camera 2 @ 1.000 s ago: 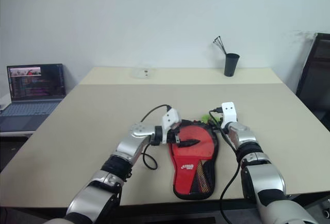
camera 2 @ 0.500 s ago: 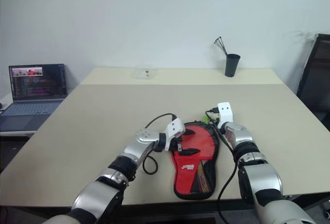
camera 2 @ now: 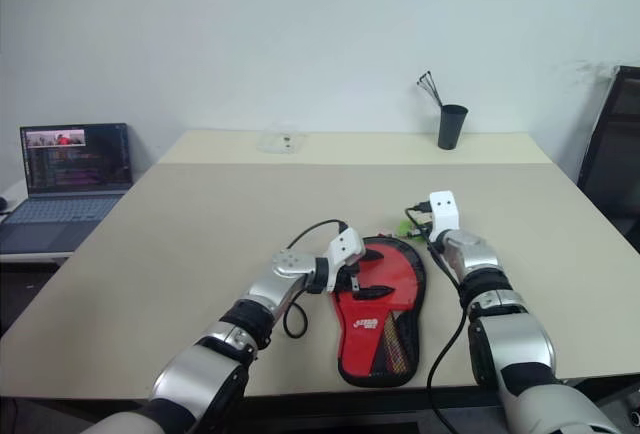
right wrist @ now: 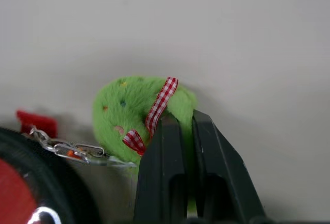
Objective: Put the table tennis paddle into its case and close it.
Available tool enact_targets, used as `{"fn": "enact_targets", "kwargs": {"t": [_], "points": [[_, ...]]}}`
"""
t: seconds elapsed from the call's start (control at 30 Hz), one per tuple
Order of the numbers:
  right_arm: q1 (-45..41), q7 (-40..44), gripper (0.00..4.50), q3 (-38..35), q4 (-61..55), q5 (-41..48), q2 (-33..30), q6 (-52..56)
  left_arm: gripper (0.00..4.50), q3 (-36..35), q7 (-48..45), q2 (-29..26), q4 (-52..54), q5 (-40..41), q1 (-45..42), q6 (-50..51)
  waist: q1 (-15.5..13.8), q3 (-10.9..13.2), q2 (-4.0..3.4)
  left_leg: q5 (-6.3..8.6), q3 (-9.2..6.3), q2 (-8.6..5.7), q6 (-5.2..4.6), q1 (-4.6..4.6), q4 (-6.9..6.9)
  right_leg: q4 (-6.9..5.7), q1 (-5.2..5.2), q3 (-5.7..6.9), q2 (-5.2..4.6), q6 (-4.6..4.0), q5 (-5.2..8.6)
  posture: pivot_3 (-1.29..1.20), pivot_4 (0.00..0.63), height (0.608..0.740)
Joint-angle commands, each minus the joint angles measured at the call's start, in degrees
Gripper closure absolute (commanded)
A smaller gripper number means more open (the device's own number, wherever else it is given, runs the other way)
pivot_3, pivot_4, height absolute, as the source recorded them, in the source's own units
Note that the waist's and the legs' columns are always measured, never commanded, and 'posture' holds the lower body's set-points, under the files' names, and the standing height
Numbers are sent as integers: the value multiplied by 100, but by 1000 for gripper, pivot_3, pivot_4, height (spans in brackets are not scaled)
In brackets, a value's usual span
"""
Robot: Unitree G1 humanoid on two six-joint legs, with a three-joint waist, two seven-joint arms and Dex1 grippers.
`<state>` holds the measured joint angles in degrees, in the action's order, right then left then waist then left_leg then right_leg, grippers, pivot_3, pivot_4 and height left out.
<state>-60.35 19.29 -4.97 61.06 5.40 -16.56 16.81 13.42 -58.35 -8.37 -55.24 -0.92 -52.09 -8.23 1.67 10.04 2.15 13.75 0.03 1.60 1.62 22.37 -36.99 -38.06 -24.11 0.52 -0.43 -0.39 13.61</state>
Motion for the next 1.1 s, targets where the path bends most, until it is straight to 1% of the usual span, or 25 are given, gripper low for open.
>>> {"fn": "enact_targets", "kwargs": {"t": [0.03, 0.13, 0.17, 0.27, 0.47, 0.7, 0.9, 1.1], "points": [[-162, 12, 4469, -129, -452, 45, -246, 86, 14, 137, 0, 12, -226, -227, 159, 53, -3, 0, -1, 0, 0, -1, 0, 0, 0, 0, 0, 1, 0, 0, 0, 0, 150, 740], [23, 86, 4469, -134, -853, 73, -348, 307, 14, 136, 3, 16, -232, -226, 176, 66, -4, -2, -3, 0, 1, -2, 0, 0, 0, 0, 0, 1, 1, 0, 0, 0, 150, 740], [179, 135, 4469, -111, -1151, 78, -390, 455, 14, 136, 12, 26, -239, -226, 178, 72, -11, -2, -3, 0, 0, -2, 0, 0, 0, 0, 0, 1, 1, 0, 0, 0, 150, 740], [784, 245, 4469, -50, -2256, 93, -507, 1004, 14, 137, 33, 62, -262, -232, 175, 82, -34, -4, -5, 0, -6, -2, 0, 6, 0, 5, 1, 5, -1, 23, 13, 0, 150, 740], [2160, 282, 4469, -35, -4601, 183, -660, 2229, 14, 143, 77, 125, -358, -265, 136, 68, -59, -12, -19, 0, -7, -4, -1, 11, 0, 6, 0, 6, -7, 27, 16, 0, 150, 740], [3282, 244, 4469, -221, -6593, 421, -853, 3381, 14, 155, 163, 201, -489, -308, 62, 48, -105, -25, -34, 0, -7, -9, 0, 2, -2, 8, 7, 8, 1, 33, 19, 0, 150, 740], [4064, 313, 4469, -411, -7925, 679, -1133, 4137, 14, 146, 249, 270, -610, -331, -8, 34, -165, -29, -33, 1, -7, -12, 0, 5, -2, 11, 7, 9, 1, 34, 20, 0, 150, 740], [4702, 480, 4469, -604, -8815, 959, -1541, 4620, 14, 150, 261, 354, -718, -350, -79, 14, -175, -31, -33, 1, -8, -12, 0, 7, -3, 15, 12, 12, 1, 35, 20, 0, 150, 740]]}}
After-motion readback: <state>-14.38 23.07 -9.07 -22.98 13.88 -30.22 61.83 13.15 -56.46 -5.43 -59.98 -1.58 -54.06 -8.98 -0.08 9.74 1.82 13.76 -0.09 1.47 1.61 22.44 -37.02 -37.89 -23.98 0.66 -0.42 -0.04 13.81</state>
